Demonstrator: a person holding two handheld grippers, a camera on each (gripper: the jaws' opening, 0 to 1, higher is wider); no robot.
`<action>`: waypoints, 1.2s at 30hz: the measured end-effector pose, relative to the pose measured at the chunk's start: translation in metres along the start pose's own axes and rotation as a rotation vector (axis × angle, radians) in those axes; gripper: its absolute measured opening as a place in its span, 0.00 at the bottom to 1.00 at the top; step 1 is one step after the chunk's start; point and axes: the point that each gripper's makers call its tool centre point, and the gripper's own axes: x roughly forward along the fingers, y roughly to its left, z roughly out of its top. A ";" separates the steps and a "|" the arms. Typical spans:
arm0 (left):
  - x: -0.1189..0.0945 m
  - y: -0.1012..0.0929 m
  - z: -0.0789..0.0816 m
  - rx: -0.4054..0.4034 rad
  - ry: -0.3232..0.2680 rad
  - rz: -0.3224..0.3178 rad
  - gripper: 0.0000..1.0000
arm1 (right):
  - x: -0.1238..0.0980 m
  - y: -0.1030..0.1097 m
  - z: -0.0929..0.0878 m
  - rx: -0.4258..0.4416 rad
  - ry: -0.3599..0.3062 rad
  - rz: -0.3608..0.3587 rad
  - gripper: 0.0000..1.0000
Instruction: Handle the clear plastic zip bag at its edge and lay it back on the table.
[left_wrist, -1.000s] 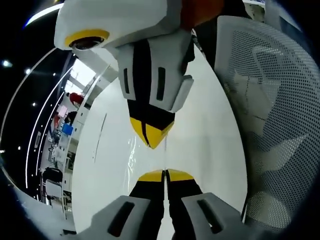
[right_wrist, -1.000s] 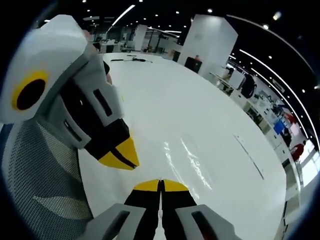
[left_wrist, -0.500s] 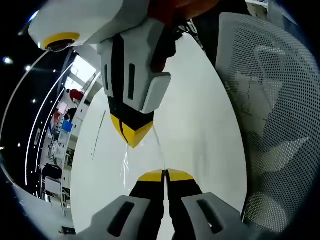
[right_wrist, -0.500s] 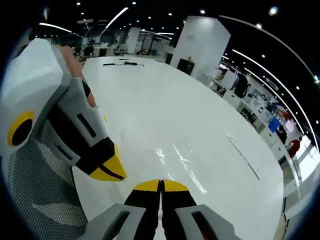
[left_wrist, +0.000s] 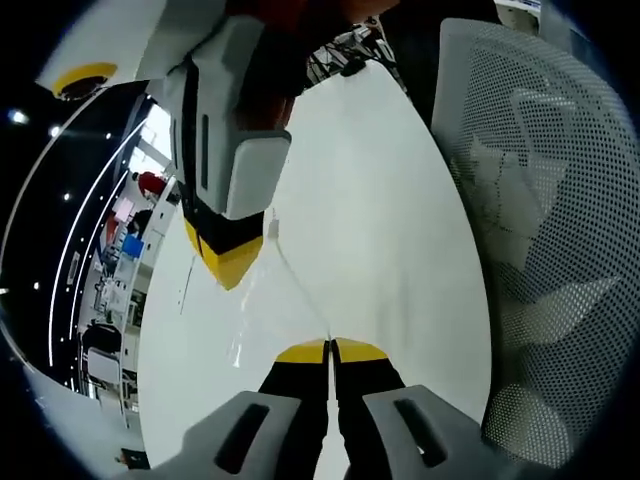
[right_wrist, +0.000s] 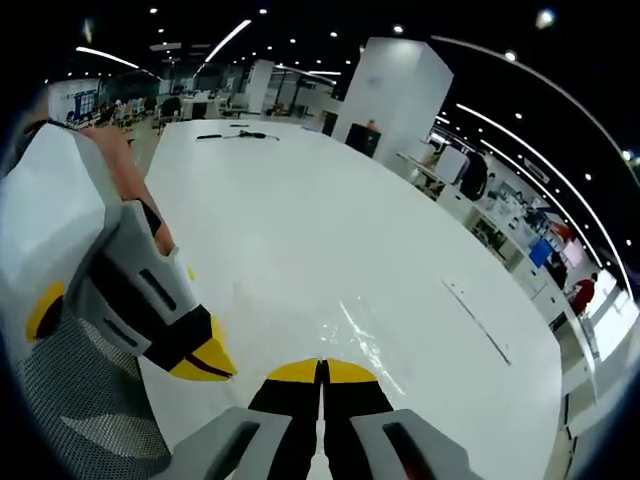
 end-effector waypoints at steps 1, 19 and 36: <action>0.000 0.000 -0.001 -0.001 0.002 0.000 0.00 | -0.001 -0.001 0.001 -0.001 0.000 -0.002 0.00; 0.003 -0.002 -0.005 -0.024 0.026 0.001 0.00 | -0.005 -0.014 0.017 -0.015 -0.033 -0.032 0.00; 0.004 -0.006 -0.009 -0.030 0.039 -0.004 0.00 | -0.005 -0.017 0.025 -0.033 -0.042 -0.040 0.00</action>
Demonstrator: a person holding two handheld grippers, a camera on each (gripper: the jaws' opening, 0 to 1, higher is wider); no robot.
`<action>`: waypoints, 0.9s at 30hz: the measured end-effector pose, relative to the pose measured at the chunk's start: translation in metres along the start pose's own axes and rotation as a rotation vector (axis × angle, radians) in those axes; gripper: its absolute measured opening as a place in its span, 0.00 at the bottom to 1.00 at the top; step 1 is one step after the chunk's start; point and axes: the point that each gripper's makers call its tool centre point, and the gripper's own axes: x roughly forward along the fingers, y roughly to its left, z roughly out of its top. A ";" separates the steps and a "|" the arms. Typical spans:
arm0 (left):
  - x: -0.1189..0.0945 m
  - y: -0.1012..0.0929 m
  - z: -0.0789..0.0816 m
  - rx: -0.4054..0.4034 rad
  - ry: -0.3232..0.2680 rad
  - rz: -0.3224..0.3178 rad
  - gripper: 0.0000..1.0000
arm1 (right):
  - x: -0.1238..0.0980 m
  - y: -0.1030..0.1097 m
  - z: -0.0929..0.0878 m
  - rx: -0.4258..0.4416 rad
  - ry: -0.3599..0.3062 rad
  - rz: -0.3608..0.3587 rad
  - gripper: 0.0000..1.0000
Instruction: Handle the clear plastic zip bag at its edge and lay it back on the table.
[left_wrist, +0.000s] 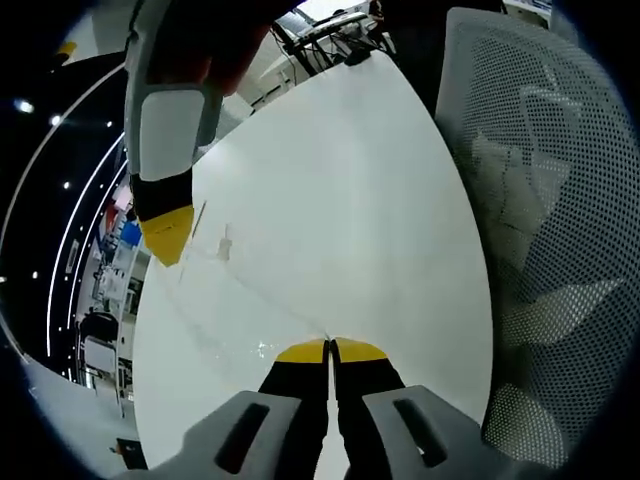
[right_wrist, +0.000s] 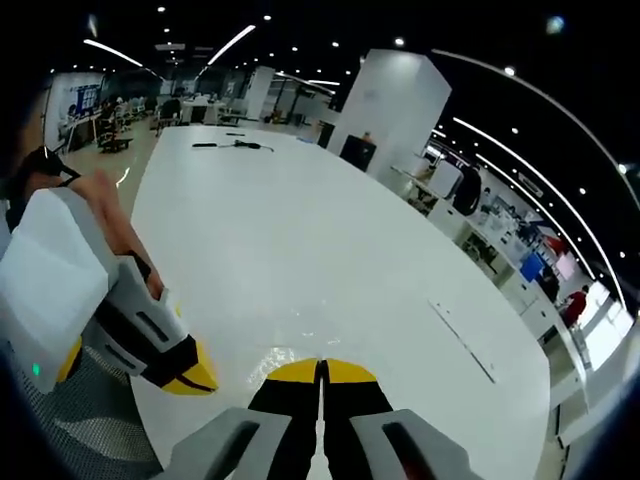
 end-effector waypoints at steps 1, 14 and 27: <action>0.000 0.000 0.000 -0.001 0.000 0.000 0.00 | 0.000 -0.001 0.000 -0.003 0.000 -0.003 0.00; 0.000 -0.001 -0.001 -0.002 0.004 -0.001 0.00 | 0.000 -0.004 -0.002 0.001 0.005 -0.008 0.00; 0.003 0.004 -0.005 -0.017 0.013 0.000 0.00 | -0.001 -0.003 -0.001 0.003 0.006 -0.005 0.00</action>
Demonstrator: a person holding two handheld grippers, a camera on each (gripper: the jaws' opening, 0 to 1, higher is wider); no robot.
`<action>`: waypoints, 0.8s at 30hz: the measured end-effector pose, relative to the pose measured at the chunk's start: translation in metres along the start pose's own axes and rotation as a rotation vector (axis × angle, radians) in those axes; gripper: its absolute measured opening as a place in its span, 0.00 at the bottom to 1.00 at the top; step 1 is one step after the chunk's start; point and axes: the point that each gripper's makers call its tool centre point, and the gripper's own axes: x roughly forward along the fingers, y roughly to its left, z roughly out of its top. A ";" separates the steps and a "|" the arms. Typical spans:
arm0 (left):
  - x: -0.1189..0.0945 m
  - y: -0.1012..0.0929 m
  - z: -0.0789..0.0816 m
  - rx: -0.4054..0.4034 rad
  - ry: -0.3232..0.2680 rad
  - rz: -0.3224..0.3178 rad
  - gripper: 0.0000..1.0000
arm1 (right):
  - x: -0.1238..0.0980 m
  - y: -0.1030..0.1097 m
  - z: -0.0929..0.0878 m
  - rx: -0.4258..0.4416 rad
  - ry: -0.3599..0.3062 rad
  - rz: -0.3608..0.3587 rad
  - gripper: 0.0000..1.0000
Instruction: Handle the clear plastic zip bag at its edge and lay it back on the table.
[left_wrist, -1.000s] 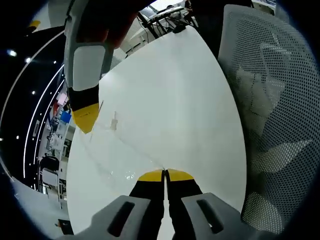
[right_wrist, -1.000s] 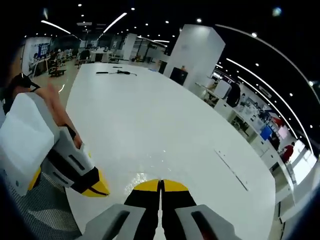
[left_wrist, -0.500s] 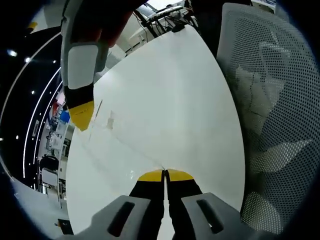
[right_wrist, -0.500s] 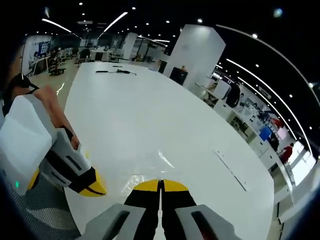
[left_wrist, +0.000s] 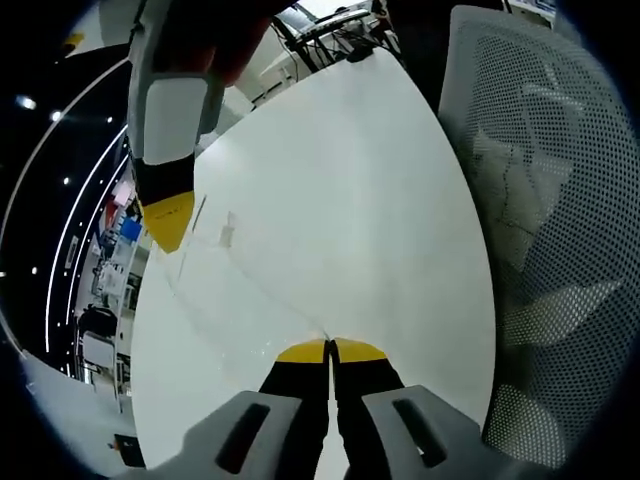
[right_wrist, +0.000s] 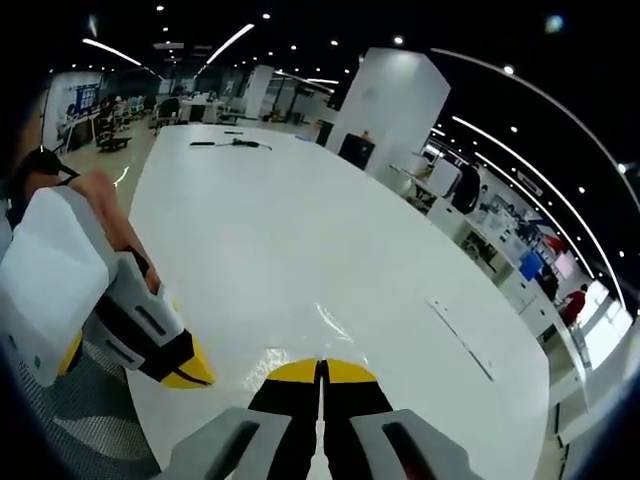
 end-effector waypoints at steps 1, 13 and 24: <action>0.000 0.001 -0.001 -0.003 0.002 0.002 0.00 | 0.000 0.000 0.000 0.000 -0.001 -0.001 0.00; 0.001 0.012 0.001 -0.041 -0.001 0.028 0.00 | 0.007 0.010 -0.008 -0.016 0.017 0.036 0.00; 0.003 0.019 -0.002 -0.067 0.015 0.045 0.00 | 0.019 0.023 -0.021 -0.049 0.050 0.081 0.00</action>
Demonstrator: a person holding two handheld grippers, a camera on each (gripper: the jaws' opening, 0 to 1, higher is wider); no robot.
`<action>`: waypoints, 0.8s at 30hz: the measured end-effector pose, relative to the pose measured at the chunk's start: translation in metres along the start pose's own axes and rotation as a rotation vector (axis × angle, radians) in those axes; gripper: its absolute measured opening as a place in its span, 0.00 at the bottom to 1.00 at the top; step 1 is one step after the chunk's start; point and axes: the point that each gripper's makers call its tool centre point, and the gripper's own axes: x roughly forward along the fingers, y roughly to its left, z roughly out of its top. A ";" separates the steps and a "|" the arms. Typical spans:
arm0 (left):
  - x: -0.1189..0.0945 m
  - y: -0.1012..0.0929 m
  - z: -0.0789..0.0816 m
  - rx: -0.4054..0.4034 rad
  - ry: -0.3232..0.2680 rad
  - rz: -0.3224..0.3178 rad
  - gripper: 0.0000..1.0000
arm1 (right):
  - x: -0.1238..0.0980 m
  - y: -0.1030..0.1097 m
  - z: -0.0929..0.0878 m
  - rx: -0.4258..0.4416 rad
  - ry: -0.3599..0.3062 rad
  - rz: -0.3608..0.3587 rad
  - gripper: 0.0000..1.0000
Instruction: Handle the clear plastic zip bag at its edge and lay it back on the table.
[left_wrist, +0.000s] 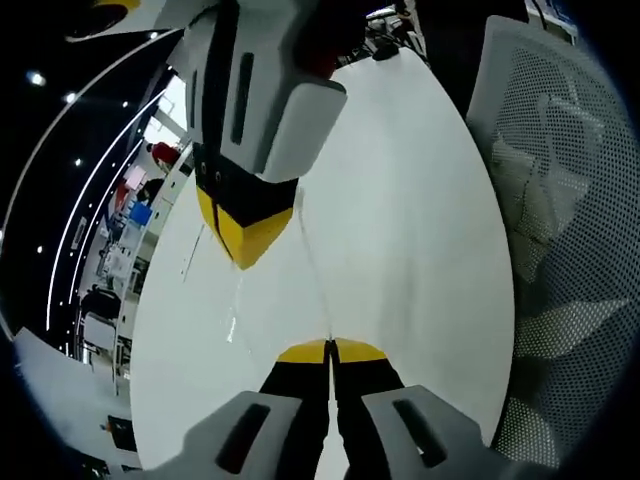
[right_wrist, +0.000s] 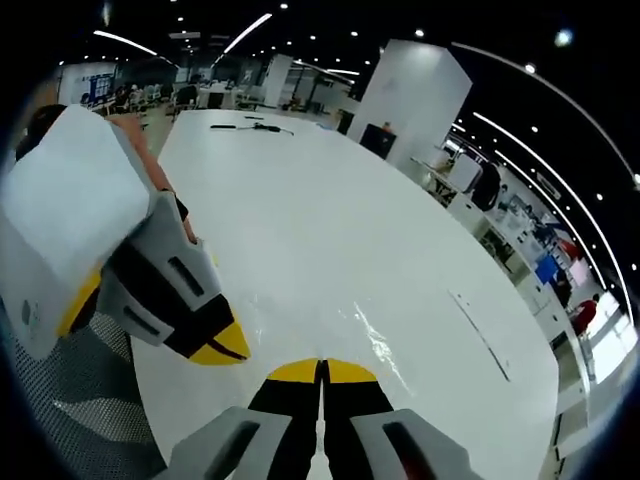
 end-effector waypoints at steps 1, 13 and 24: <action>0.000 0.001 0.000 -0.003 0.003 0.003 0.00 | 0.000 0.001 -0.001 -0.003 0.002 0.004 0.00; 0.006 0.006 -0.005 -0.018 0.024 0.012 0.00 | 0.010 0.014 -0.014 -0.029 0.039 0.065 0.00; 0.012 0.002 -0.012 -0.023 0.055 0.009 0.00 | 0.010 0.026 -0.021 -0.057 0.066 0.112 0.05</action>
